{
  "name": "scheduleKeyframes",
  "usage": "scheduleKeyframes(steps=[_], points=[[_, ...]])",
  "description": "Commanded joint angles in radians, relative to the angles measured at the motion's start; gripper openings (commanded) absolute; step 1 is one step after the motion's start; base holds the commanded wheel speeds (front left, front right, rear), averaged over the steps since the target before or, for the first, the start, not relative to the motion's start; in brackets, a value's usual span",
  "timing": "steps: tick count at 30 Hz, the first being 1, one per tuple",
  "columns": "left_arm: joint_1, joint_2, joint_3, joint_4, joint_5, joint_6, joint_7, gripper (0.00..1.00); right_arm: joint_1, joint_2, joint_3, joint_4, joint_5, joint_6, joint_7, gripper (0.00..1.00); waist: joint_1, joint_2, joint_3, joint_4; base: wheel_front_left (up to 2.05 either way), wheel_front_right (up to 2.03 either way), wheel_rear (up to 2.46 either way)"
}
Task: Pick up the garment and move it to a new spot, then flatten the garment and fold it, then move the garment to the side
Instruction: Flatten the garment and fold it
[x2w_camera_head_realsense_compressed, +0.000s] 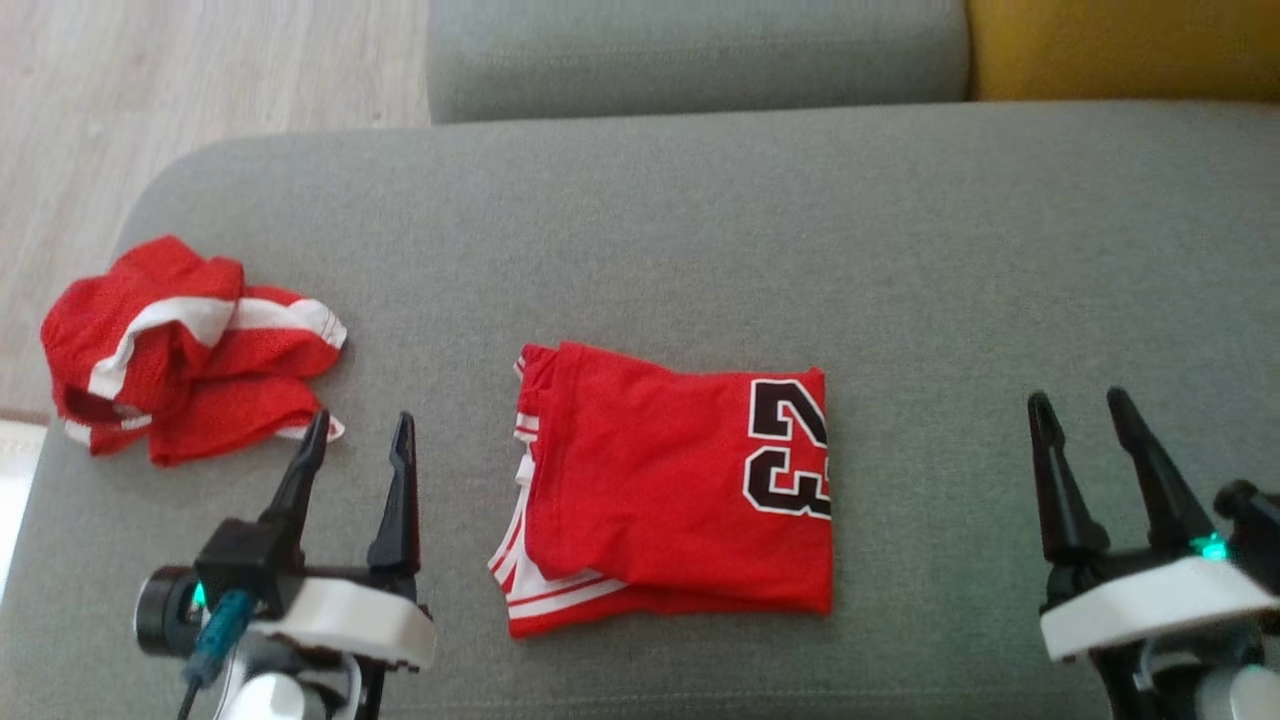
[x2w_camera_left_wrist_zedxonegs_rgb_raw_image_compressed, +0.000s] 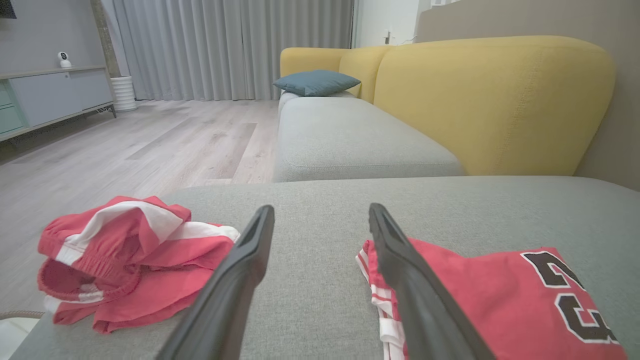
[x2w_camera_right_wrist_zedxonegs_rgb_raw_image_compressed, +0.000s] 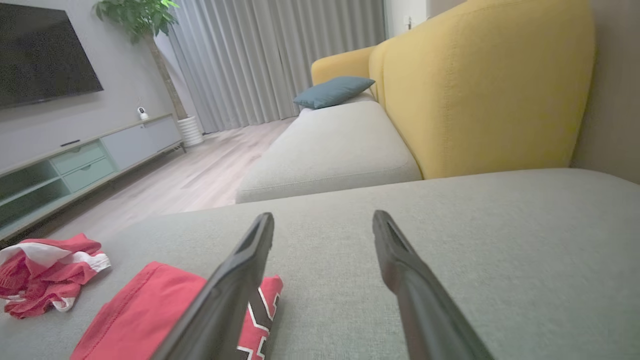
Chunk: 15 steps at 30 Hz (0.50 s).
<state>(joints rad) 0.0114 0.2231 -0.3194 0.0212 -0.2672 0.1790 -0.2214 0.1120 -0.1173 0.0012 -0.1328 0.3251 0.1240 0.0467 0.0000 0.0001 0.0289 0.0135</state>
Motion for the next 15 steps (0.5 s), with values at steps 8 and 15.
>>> scheduleKeyframes(steps=[8,15], points=[[0.008,0.037,0.034,-0.049,-0.014,0.013,0.022,1.0,0.051,0.013,-0.003,-0.1,-0.028,0.007,0.052,1.0,0.0,-0.0001,-0.05,-0.025,0.0,0.0,0.0],[0.034,0.043,0.035,-0.056,-0.018,0.028,0.033,1.0,0.078,0.022,-0.007,-0.121,-0.043,0.007,0.076,1.0,0.0,-0.0001,-0.068,-0.028,0.0,0.0,0.0]])
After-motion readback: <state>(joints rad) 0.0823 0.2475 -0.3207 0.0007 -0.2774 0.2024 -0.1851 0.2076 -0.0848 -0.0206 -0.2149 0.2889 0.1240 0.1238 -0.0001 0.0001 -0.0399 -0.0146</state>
